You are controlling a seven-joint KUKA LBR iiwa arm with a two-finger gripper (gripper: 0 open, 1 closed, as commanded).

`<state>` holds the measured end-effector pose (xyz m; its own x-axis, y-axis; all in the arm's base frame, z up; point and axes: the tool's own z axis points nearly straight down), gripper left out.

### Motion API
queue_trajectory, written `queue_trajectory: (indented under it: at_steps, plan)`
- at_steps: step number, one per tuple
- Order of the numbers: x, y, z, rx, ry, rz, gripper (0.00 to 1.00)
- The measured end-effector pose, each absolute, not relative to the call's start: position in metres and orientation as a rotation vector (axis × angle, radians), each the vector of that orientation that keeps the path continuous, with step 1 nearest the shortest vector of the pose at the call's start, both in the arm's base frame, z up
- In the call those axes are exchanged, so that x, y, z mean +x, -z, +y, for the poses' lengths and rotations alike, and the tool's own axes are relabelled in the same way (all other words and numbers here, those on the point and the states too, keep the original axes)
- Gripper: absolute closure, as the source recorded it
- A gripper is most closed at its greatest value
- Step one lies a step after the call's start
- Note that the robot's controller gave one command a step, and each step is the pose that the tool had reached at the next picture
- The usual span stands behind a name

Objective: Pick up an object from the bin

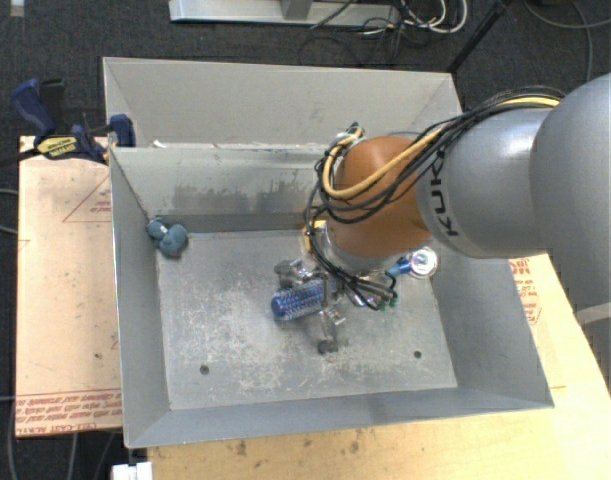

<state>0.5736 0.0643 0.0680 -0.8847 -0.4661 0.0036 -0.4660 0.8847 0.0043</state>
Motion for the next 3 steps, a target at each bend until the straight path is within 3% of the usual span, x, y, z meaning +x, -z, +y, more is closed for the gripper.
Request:
queue_trajectory:
  at_steps: [1, 2, 3]
  plan:
    - [0.576, -0.069, 0.063, 0.748, 0.004, -3.051, 1.00]
    - [0.569, -0.182, 0.071, 0.753, 0.001, -3.059, 1.00]
    - [0.575, -0.240, 0.073, 0.755, 0.000, -3.058, 1.00]
